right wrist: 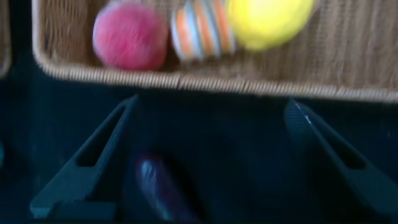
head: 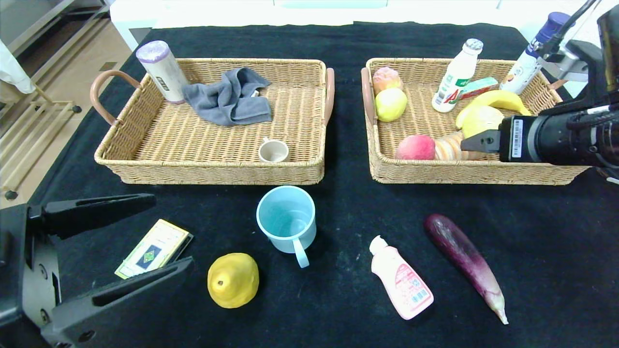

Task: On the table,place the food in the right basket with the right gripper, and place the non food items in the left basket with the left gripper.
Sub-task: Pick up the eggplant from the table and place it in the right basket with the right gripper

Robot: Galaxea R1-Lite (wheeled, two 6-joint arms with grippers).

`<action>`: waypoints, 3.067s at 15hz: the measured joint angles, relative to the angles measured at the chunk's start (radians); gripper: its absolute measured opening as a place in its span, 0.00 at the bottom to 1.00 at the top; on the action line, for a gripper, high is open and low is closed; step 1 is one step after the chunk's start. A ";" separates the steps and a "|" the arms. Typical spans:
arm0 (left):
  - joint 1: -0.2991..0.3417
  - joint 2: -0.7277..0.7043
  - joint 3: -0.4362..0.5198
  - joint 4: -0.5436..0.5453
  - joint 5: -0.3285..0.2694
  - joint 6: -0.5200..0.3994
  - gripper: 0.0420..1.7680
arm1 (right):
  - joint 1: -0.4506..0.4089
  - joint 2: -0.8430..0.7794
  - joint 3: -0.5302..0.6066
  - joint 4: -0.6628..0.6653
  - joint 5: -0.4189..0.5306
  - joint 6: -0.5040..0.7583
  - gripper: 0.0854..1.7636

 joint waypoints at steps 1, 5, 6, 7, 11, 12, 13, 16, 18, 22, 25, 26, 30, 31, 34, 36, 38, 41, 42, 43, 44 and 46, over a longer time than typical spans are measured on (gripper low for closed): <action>0.000 0.000 0.000 0.001 0.000 0.001 0.97 | 0.027 -0.028 0.029 0.031 -0.001 0.000 0.95; 0.001 0.000 -0.001 0.001 0.002 0.001 0.97 | 0.100 -0.098 0.119 0.081 -0.003 0.000 0.95; 0.001 0.000 -0.001 0.002 0.002 0.001 0.97 | 0.110 -0.105 0.139 0.083 -0.004 -0.001 0.96; 0.001 0.001 0.001 0.004 0.002 0.001 0.97 | 0.120 -0.110 0.156 0.085 -0.006 -0.001 0.96; 0.001 0.002 0.003 0.004 0.002 0.001 0.97 | 0.158 -0.105 0.231 0.101 -0.038 -0.003 0.96; 0.001 0.002 0.003 0.005 0.002 0.001 0.97 | 0.161 -0.103 0.238 0.101 -0.039 -0.003 0.96; 0.001 0.002 0.004 0.005 0.001 0.001 0.97 | 0.164 -0.100 0.242 0.100 -0.039 -0.003 0.96; 0.001 0.002 0.004 0.005 0.001 0.001 0.97 | 0.177 -0.082 0.254 0.095 -0.039 -0.003 0.96; 0.001 0.001 0.003 0.005 0.001 0.001 0.97 | 0.181 -0.060 0.263 0.091 -0.039 -0.004 0.96; 0.001 -0.001 0.003 0.003 0.002 0.003 0.97 | 0.184 -0.020 0.269 0.089 -0.040 -0.003 0.96; 0.001 -0.002 0.003 0.002 0.001 0.003 0.97 | 0.185 0.006 0.273 0.087 -0.041 -0.002 0.96; 0.001 -0.003 0.003 0.001 0.002 0.004 0.97 | 0.185 0.014 0.274 0.081 -0.046 -0.002 0.96; 0.001 -0.007 0.004 0.002 0.002 0.011 0.97 | 0.185 0.040 0.276 0.053 -0.053 -0.004 0.96; 0.002 -0.008 0.004 0.000 0.002 0.010 0.97 | 0.185 0.046 0.276 0.053 -0.053 -0.004 0.96; 0.003 -0.013 0.003 0.001 0.001 0.011 0.97 | 0.184 0.064 0.274 0.037 -0.052 -0.004 0.96; 0.003 -0.014 0.003 0.001 0.001 0.011 0.97 | 0.184 0.070 0.274 0.033 -0.052 -0.004 0.96; 0.003 -0.015 0.003 0.001 0.001 0.011 0.97 | 0.184 0.076 0.275 0.034 -0.052 -0.004 0.96; 0.003 -0.015 0.003 0.001 0.001 0.011 0.97 | 0.184 0.083 0.276 0.034 -0.053 -0.004 0.96; 0.003 -0.016 0.003 0.001 0.002 0.011 0.97 | 0.183 0.084 0.276 0.034 -0.052 -0.006 0.96; 0.003 -0.015 0.003 0.001 0.001 0.011 0.97 | 0.183 0.085 0.276 0.034 -0.052 -0.006 0.96; 0.003 -0.015 0.003 0.001 0.001 0.011 0.97 | 0.183 0.086 0.276 0.034 -0.052 -0.006 0.96; 0.003 -0.015 0.004 0.001 0.001 0.011 0.97 | 0.183 0.087 0.276 0.034 -0.052 -0.006 0.80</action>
